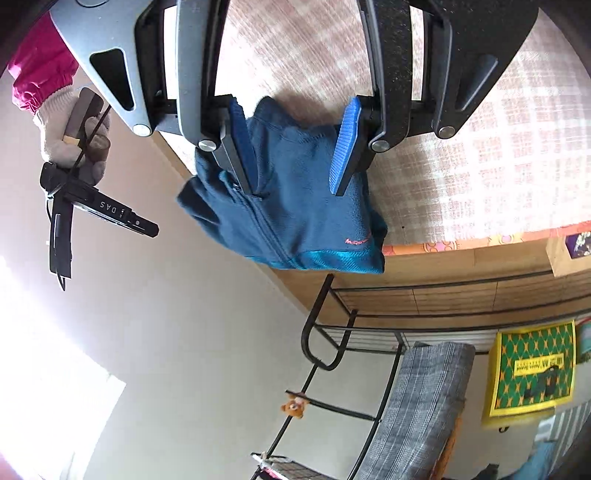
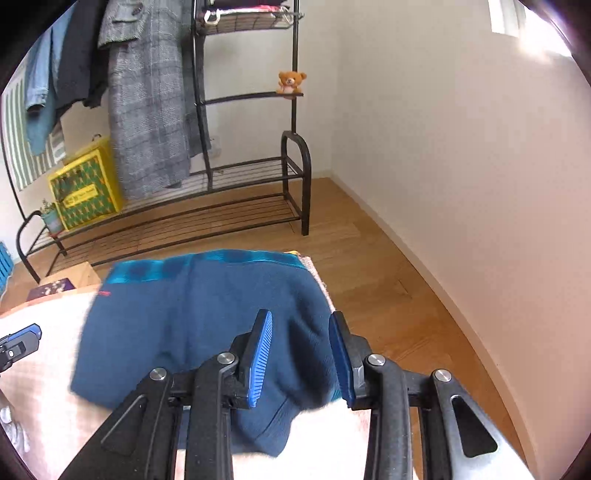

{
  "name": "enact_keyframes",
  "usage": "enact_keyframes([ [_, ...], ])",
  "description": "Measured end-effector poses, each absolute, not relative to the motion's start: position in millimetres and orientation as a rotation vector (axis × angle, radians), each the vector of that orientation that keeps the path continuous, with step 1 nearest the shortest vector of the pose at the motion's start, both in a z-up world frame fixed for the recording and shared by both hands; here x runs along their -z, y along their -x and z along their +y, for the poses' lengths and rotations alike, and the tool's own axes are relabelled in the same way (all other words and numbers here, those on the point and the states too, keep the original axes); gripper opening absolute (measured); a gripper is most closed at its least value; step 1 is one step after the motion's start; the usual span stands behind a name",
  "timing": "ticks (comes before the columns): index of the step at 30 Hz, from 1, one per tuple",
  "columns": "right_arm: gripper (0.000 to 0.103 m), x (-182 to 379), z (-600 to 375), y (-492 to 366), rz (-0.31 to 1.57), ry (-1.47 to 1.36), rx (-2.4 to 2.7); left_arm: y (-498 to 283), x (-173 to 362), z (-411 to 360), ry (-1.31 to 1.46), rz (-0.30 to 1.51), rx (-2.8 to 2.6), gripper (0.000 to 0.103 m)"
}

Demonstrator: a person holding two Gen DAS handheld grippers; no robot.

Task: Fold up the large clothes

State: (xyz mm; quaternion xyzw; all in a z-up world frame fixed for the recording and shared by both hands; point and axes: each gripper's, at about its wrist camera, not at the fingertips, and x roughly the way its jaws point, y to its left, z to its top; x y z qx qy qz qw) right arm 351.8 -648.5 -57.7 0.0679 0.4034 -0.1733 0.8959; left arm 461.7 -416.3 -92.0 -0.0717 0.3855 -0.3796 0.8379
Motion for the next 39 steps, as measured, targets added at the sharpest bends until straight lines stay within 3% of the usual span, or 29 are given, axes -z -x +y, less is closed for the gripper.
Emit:
enact_keyframes([
  [14, 0.035, -104.4, -511.8, -195.0, 0.673, -0.102, 0.354, -267.7, -64.7, -315.4, 0.026, 0.540, 0.871, 0.040],
  [19, 0.043, -134.8, -464.3, -135.6, 0.619, -0.075, 0.351, -216.8, -80.3, -278.5, 0.020, 0.491, 0.867, 0.051],
  [23, 0.053, -139.5, -432.9, -96.0, 0.576, -0.081, 0.356, -184.6, -78.3, -256.5, 0.000, 0.470, 0.859, 0.061],
  [28, 0.055, -123.3, -404.2, -65.9, 0.538, -0.076, 0.377, -154.0, -66.3, -235.3, 0.001, 0.452, 0.832, 0.078],
  [32, 0.064, -103.1, -395.9, -59.7, 0.515, -0.094, 0.386, -142.7, -59.6, -233.7, -0.035, 0.444, 0.814, 0.080],
  [35, 0.068, -91.5, -391.3, -66.1, 0.535, -0.082, 0.381, -139.9, -57.3, -229.3, -0.020, 0.425, 0.798, 0.093],
  [39, 0.085, -85.3, -391.7, -64.1, 0.509, -0.095, 0.395, -136.5, -56.9, -227.6, -0.032, 0.393, 0.760, 0.102],
])
